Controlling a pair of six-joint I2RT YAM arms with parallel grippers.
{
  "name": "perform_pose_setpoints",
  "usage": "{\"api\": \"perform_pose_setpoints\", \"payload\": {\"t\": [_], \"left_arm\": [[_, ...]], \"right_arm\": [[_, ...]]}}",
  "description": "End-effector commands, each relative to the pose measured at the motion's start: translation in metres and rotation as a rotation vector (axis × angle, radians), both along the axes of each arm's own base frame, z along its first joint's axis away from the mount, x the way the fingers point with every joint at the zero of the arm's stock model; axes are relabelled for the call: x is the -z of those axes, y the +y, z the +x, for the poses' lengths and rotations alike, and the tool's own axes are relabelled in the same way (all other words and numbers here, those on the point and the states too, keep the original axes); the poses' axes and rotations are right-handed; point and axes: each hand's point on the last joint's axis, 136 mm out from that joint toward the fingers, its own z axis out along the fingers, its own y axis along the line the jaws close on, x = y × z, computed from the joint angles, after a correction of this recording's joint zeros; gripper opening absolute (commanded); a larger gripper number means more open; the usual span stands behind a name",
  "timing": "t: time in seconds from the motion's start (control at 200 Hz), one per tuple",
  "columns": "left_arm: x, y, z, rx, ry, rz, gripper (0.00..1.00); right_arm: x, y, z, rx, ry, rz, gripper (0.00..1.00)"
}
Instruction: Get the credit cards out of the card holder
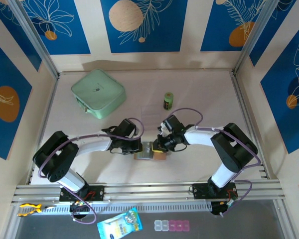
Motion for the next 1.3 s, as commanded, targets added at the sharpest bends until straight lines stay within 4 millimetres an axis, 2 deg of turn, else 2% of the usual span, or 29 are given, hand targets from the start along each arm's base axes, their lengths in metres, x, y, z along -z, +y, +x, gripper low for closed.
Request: {"api": "perform_pose_setpoints", "payload": {"t": [0.0, 0.26, 0.355, 0.485, 0.64, 0.765, 0.965, 1.295], "left_arm": [[0.017, 0.014, -0.011, -0.005, 0.030, 0.065, 0.03], [0.015, 0.012, -0.010, -0.005, 0.025, 0.058, 0.03], [0.013, 0.011, -0.010, -0.006, 0.025, 0.048, 0.03], [-0.001, 0.001, -0.005, 0.003, 0.001, -0.004, 0.04], [-0.018, -0.005, -0.001, 0.014, -0.023, -0.038, 0.05], [-0.024, -0.011, 0.001, 0.025, -0.028, -0.058, 0.05], [-0.017, -0.016, 0.002, 0.030, -0.013, -0.072, 0.05], [0.000, -0.006, 0.000, 0.018, -0.004, -0.018, 0.05]], "right_arm": [[-0.005, -0.008, -0.006, 0.011, 0.005, 0.000, 0.12], [-0.011, -0.021, -0.007, 0.038, -0.008, -0.005, 0.11], [-0.016, -0.015, -0.006, 0.023, -0.009, 0.036, 0.14], [-0.015, -0.005, -0.004, 0.013, 0.003, 0.058, 0.18], [-0.013, -0.002, 0.000, 0.019, 0.005, 0.060, 0.18], [-0.012, -0.001, 0.001, 0.017, 0.007, 0.057, 0.20], [-0.008, 0.002, 0.002, 0.015, 0.020, 0.058, 0.21], [-0.002, 0.005, 0.003, 0.010, 0.034, 0.064, 0.21]]}}
